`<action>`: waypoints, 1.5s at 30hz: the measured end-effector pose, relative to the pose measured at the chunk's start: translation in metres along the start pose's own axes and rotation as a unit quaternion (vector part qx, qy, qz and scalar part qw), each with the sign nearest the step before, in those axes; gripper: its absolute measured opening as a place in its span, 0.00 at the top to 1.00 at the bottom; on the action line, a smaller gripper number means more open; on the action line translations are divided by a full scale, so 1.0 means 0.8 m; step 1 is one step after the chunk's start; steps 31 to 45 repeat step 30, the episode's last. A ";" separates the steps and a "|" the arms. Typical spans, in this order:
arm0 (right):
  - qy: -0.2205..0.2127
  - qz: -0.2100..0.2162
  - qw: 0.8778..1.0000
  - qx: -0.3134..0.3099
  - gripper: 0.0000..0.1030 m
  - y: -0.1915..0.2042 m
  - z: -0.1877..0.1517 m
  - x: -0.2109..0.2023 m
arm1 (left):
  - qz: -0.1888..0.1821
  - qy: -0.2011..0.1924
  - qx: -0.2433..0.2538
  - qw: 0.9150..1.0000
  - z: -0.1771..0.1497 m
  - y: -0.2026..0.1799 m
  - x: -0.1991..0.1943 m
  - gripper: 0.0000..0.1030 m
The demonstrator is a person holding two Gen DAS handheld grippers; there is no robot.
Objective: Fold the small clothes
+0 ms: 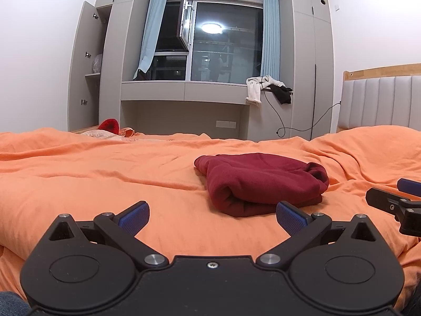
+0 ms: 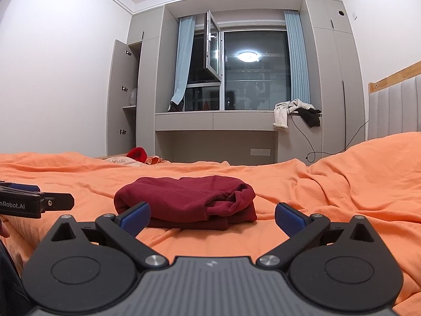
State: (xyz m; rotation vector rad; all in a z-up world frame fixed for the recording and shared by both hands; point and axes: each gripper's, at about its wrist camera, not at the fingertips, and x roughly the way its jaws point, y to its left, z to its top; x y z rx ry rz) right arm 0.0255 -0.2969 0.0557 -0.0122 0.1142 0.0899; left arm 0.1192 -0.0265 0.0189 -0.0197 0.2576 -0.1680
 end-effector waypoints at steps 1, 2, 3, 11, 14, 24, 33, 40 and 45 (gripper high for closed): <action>0.000 0.000 1.000 0.000 0.00 0.000 0.000 0.000 | 0.000 0.000 0.000 1.000 0.001 0.000 0.001 0.01; 0.001 0.000 1.000 0.000 0.00 -0.001 -0.001 0.001 | 0.000 0.000 0.000 1.000 0.001 0.000 0.001 0.01; 0.002 0.000 1.000 -0.001 0.00 -0.001 -0.001 0.001 | -0.001 0.001 -0.001 1.000 0.001 0.000 0.001 0.01; 0.005 0.001 1.000 -0.008 0.00 0.000 -0.002 0.003 | 0.002 0.009 -0.002 1.000 0.000 -0.001 0.003 0.01; 0.005 0.001 1.000 -0.009 0.00 -0.001 -0.003 0.003 | 0.009 0.016 0.002 1.000 -0.001 -0.003 0.004 0.01; 0.006 0.001 1.000 -0.010 0.00 0.000 -0.003 0.003 | 0.005 0.014 0.003 1.000 -0.001 -0.001 -0.001 0.01; 0.006 0.001 1.000 -0.011 0.00 -0.001 -0.003 0.002 | 0.002 0.016 0.007 1.000 -0.001 -0.001 -0.001 0.01; 0.006 0.001 1.000 -0.011 0.00 -0.001 -0.003 0.002 | 0.002 0.016 0.007 1.000 -0.001 -0.001 -0.001 0.01; 0.006 0.001 1.000 -0.011 0.00 -0.001 -0.003 0.002 | 0.002 0.016 0.007 1.000 -0.001 -0.001 -0.001 0.01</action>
